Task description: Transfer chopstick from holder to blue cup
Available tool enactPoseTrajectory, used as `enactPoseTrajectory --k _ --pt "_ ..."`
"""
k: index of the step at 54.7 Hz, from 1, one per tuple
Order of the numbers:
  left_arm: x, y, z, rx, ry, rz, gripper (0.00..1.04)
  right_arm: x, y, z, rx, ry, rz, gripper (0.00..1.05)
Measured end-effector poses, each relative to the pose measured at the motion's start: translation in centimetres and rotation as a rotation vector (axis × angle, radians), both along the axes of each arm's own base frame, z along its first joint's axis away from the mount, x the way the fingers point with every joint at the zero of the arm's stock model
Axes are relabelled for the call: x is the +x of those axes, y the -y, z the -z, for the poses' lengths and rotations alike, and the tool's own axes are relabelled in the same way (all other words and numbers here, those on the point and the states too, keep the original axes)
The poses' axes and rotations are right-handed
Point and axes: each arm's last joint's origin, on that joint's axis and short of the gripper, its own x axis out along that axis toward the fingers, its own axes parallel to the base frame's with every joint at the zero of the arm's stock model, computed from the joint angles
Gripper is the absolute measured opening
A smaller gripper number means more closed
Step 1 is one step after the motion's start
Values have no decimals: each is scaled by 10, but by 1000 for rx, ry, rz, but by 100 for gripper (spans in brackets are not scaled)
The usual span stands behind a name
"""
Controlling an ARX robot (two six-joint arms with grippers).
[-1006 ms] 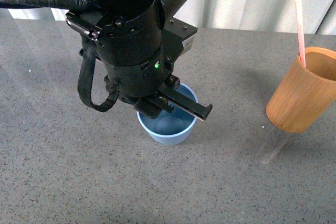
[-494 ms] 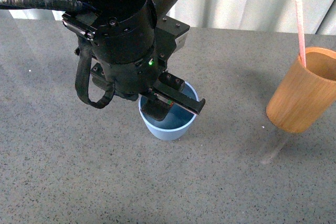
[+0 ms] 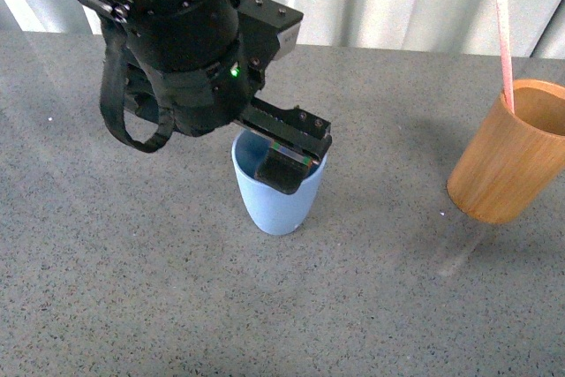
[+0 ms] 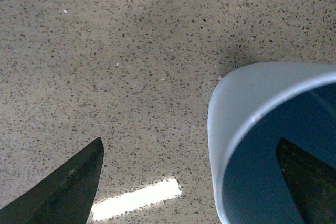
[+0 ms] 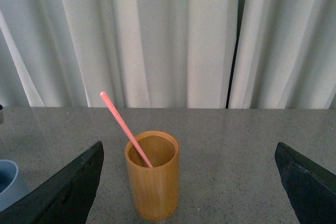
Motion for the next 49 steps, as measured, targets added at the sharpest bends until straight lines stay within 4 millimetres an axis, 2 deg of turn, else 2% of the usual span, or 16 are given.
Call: enactPoseTrajectory --k 10,20,29,34,38,40,42,49 --pt "3 -13 -16 -15 31 -29 98 0 0 0 0 0 0 95" --pt "7 -36 -43 -42 103 -84 98 0 0 0 0 0 0 95" --pt "1 -67 -72 -89 296 -189 98 0 0 0 0 0 0 95" --pt "-14 -99 -96 -103 583 -326 98 0 0 0 0 0 0 95" --pt "-44 -133 -114 -165 845 -479 98 0 0 0 0 0 0 95" --pt "-67 -150 -120 -185 971 -543 98 0 0 0 0 0 0 95" --pt "-84 -157 -123 -207 1048 -572 98 0 0 0 0 0 0 95" --pt "-94 -161 -128 -225 1092 -588 98 0 0 0 0 0 -2 95"
